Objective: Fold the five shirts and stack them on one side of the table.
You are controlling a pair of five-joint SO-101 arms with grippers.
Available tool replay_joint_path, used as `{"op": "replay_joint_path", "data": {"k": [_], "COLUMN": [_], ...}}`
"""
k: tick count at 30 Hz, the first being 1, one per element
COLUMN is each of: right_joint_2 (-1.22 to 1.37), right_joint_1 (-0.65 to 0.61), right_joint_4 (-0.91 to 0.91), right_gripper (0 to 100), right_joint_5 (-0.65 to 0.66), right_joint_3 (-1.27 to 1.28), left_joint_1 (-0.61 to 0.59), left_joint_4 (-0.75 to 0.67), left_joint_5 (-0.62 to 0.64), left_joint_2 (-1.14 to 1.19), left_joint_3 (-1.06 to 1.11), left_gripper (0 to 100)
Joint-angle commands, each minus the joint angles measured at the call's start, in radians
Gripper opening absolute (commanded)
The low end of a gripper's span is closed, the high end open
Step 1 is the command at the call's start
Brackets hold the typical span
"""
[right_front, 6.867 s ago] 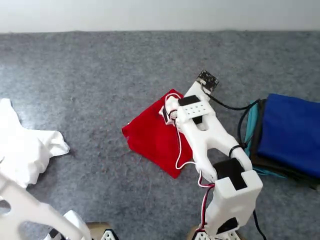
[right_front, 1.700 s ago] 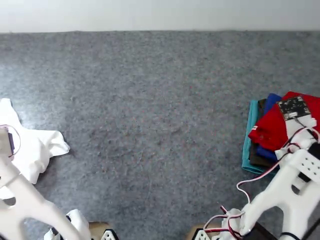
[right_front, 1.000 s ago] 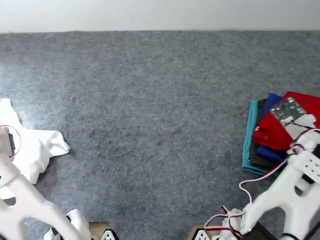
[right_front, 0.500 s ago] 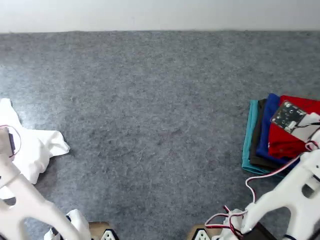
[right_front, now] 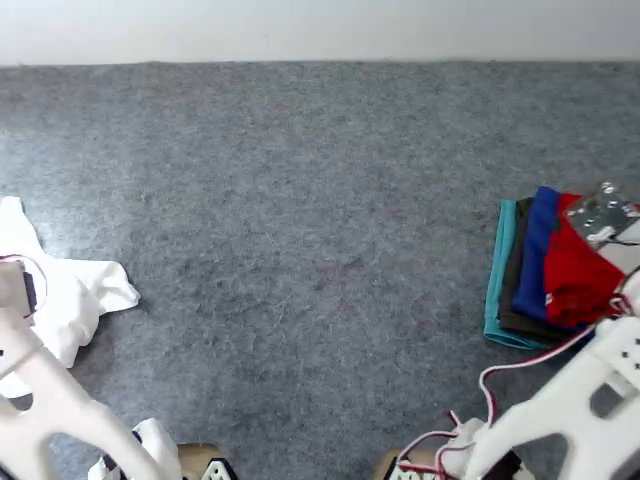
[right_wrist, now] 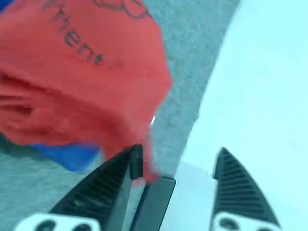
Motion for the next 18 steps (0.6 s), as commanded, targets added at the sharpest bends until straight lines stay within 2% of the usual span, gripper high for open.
{"op": "replay_joint_path", "data": {"k": [1, 6, 12, 18], "right_joint_2": [-0.053, -0.071, -0.079, -0.081], "right_joint_1": [-0.044, -0.041, -0.071, -0.079], "right_joint_4": [0.099, 0.159, 0.125, -0.099], "right_gripper": [20.8, 20.7, 19.2, 0.7], "right_joint_5": [-0.015, 0.035, 0.034, 0.018], "right_joint_3": [-0.040, -0.044, 0.035, 0.350], "left_joint_1": [0.006, 0.002, 0.005, 0.005], "left_joint_4": [-0.005, -0.003, -0.009, -0.006], "left_joint_5": [-0.008, -0.008, -0.008, -0.008], "left_joint_2": [-0.006, -0.006, -0.006, -0.006], "left_joint_3": [-0.010, -0.012, -0.007, -0.007], "left_gripper": [6, 6, 6, 6]}}
